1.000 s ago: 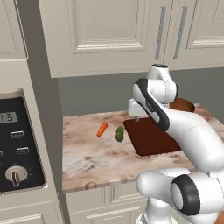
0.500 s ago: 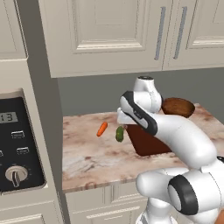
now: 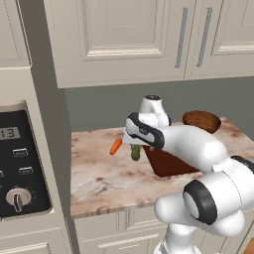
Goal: Place the two vegetables and bowl onto the tray for setting up a vegetable dip station.
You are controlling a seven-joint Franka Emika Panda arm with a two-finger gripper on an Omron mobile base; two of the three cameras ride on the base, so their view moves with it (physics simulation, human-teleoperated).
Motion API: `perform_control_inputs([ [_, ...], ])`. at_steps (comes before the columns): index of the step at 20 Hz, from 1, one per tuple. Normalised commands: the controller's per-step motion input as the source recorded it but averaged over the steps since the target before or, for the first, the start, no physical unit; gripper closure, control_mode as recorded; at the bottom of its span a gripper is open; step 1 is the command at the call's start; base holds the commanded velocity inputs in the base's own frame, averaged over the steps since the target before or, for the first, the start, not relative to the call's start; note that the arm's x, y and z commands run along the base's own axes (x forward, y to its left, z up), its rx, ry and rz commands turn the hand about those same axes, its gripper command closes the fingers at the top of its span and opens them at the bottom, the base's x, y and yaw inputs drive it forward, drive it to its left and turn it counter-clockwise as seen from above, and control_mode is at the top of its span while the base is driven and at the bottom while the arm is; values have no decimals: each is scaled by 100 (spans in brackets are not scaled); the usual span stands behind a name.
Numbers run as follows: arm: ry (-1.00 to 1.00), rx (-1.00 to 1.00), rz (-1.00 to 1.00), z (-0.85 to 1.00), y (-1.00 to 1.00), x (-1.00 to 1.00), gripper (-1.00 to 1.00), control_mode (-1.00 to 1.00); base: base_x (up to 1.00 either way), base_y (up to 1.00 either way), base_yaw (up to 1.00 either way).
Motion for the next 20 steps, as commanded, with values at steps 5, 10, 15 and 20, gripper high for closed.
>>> perform_control_inputs([
  [5,0,0,0,-36,1,45,-100,-100,0,0,0],
  [10,0,0,0,-35,0,40,-100,-100,0,0,0],
  [15,0,0,0,-34,0,45,-100,-100,0,0,0],
  [20,0,0,0,-26,0,39,-100,-100,0,0,0],
])
